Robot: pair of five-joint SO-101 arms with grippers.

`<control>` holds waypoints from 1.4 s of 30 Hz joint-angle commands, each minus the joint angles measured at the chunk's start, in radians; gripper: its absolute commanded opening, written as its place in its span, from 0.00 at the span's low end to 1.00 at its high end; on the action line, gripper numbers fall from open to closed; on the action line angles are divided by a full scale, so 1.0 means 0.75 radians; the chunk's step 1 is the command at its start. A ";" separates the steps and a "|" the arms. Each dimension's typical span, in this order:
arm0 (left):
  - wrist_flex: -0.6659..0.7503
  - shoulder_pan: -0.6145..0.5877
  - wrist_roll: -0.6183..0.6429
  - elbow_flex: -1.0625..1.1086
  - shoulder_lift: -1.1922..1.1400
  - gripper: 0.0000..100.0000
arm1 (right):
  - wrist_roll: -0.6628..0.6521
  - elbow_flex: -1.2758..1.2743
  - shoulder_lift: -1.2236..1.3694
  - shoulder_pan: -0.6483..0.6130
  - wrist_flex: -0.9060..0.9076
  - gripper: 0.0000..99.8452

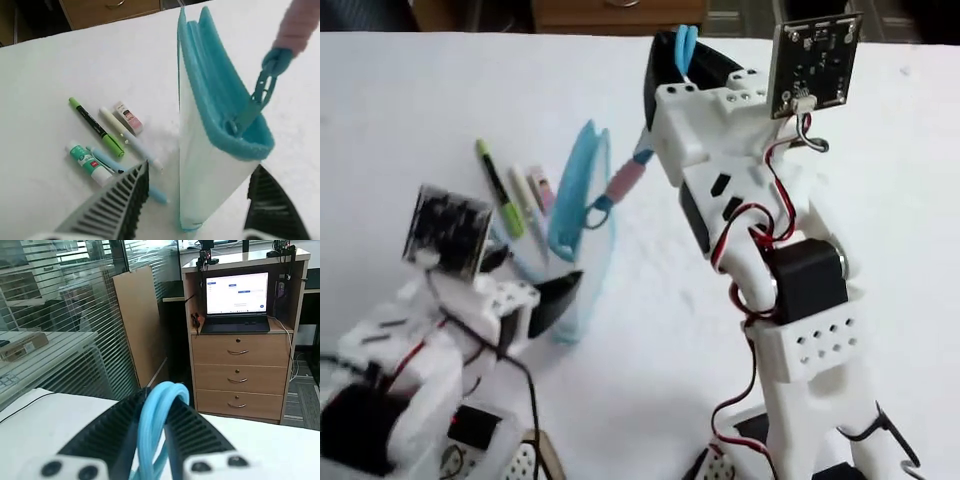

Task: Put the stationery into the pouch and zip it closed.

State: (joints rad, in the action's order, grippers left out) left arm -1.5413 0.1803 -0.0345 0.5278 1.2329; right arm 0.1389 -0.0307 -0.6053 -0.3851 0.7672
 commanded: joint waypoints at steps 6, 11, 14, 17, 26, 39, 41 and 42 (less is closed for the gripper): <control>-0.221 0.003 0.000 -0.413 0.097 0.32 | -0.004 0.006 -0.026 0.001 -0.021 0.02; -0.219 0.017 0.194 -0.577 0.093 0.32 | -0.004 0.006 -0.026 -0.001 -0.021 0.02; -0.168 0.101 0.250 -0.503 0.069 0.32 | -0.004 0.010 -0.026 -0.032 -0.026 0.02; -0.166 0.242 0.280 -0.477 -0.024 0.32 | -0.004 0.014 -0.026 -0.087 -0.028 0.02; -0.170 0.357 0.280 -0.477 -0.169 0.32 | -0.145 0.033 -0.056 -0.193 -0.030 0.02; -0.182 0.159 0.239 -0.475 -0.175 0.32 | -0.147 0.301 -0.197 -0.289 -0.028 0.02; -0.182 0.148 0.235 -0.475 -0.175 0.32 | -0.147 0.309 -0.191 -0.326 -0.028 0.02; -0.180 0.150 0.235 -0.475 -0.175 0.32 | -0.147 0.313 -0.181 -0.345 -0.026 0.02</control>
State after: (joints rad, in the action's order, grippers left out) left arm -1.6870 0.2969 0.1481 0.1749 1.1224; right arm 0.0376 0.1611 -0.7388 -0.6122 0.7672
